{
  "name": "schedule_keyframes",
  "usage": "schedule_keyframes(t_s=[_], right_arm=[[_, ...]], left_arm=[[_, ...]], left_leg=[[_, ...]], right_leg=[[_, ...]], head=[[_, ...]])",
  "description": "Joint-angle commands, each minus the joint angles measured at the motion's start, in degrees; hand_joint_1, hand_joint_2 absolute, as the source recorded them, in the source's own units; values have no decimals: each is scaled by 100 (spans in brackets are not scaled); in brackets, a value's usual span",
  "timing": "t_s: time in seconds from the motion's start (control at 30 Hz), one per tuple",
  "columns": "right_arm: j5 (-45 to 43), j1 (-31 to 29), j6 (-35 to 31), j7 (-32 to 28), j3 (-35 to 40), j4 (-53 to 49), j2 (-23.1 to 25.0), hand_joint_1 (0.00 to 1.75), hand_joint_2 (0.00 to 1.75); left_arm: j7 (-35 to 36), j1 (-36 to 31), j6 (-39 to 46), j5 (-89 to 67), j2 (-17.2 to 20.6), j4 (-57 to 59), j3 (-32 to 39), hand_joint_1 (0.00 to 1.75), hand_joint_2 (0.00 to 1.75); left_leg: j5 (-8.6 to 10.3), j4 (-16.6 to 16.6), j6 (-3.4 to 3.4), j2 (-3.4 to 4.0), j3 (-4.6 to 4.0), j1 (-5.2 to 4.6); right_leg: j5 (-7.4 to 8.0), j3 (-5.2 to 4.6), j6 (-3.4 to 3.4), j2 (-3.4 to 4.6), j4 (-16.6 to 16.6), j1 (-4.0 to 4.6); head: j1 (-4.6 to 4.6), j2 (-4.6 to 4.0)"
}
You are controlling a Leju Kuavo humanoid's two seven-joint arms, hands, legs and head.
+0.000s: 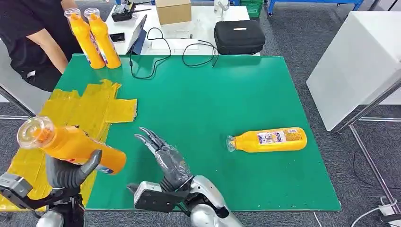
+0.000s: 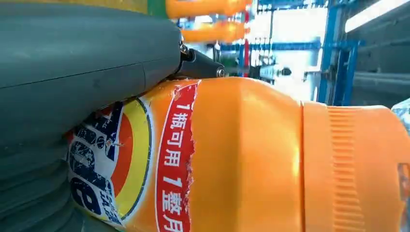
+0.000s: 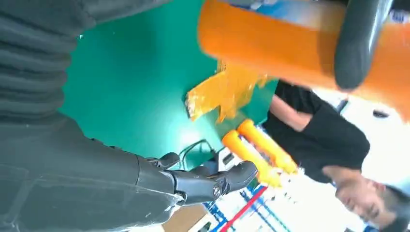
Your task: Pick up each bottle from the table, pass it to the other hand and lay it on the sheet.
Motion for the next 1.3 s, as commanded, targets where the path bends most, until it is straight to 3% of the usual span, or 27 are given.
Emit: schedule_keyframes(t_s=[0.03, 0.07, 0.17, 0.27, 0.47, 0.73, 1.17, 1.2, 1.23, 1.27, 1.3], right_arm=[[51, 207, -43, 42, -587, -638, -449, 0, 0], [41, 232, -71, 16, -670, -689, -498, 0, 0], [10, 245, -61, -28, -725, -720, -536, 0, 0], [-3, 268, -148, -86, -835, -740, -628, 0, 0], [-111, 332, -229, -297, -1068, -719, -810, 0, 0], [-189, 343, -285, -393, -1024, -660, -926, 0, 0], [-250, 349, -282, -424, -1027, -691, -1004, 0, 0], [-250, 349, -282, -424, -1027, -691, -1004, 0, 0], [-272, 350, -280, -430, -1033, -690, -1012, 0, 0], [-272, 354, -284, -430, -1042, -692, -1006, 0, 0], [-272, 356, -289, -430, -1047, -692, -1002, 0, 0]], left_arm=[[67, -1006, 2574, -3653, 348, 1199, 563, 175, 175], [109, -1094, 2942, -4144, 429, 1430, 578, 175, 175], [73, -1138, 2982, -4147, 469, 1582, 608, 175, 175], [275, -1111, 3927, -5450, 659, 2036, 512, 175, 175], [832, -1427, 5036, -7113, 970, 3709, 309, 175, 175], [1374, -1858, 5051, -8179, 1201, 5264, 207, 175, 175], [1651, -2065, 5051, -8440, 1396, 6019, 124, 175, 175], [1651, -2065, 5051, -8440, 1396, 6019, 124, 169, 175], [1725, -2141, 5005, -8531, 1436, 6204, 89, 0, 175], [1999, -2194, 5051, -8744, 1468, 6285, 48, 0, 0], [1923, -2146, 5051, -8677, 1429, 6113, 73, 0, 0]], left_leg=[[5, -7, -2, -25, 10, 1], [4, -9, -3, -28, 16, 3], [4, -12, -3, -16, 20, 0], [2, -11, -2, -11, 20, -1], [6, -20, -4, -24, 34, -2], [6, -12, -3, -14, 19, -7], [1, -7, -5, -1, 21, 0], [0, -8, -7, -2, 26, 3], [1, -8, -7, -3, 26, 2], [3, -5, -5, -3, 16, -1], [1, -7, -6, 0, 24, 0]], right_leg=[[-3, 17, -4, -29, -7, 3], [-5, 25, -7, -34, -10, 5], [-1, 24, -5, -18, -11, 2], [-2, 22, -4, -15, -9, 0], [-4, 39, -4, -30, -17, 0], [-2, 19, -2, -19, -7, -5], [1, 20, -5, -6, -7, 3], [0, 26, -8, -9, -8, 5], [0, 25, -8, -9, -7, 4], [1, 16, -4, -6, -4, 1], [1, 22, -7, -5, -5, 3]], head=[[0, 0], [-2, 0], [-2, 0], [-2, 0], [0, 0], [-2, 0], [-2, 0], [-2, 0], [-2, 0], [-2, 0], [-4, 0]])
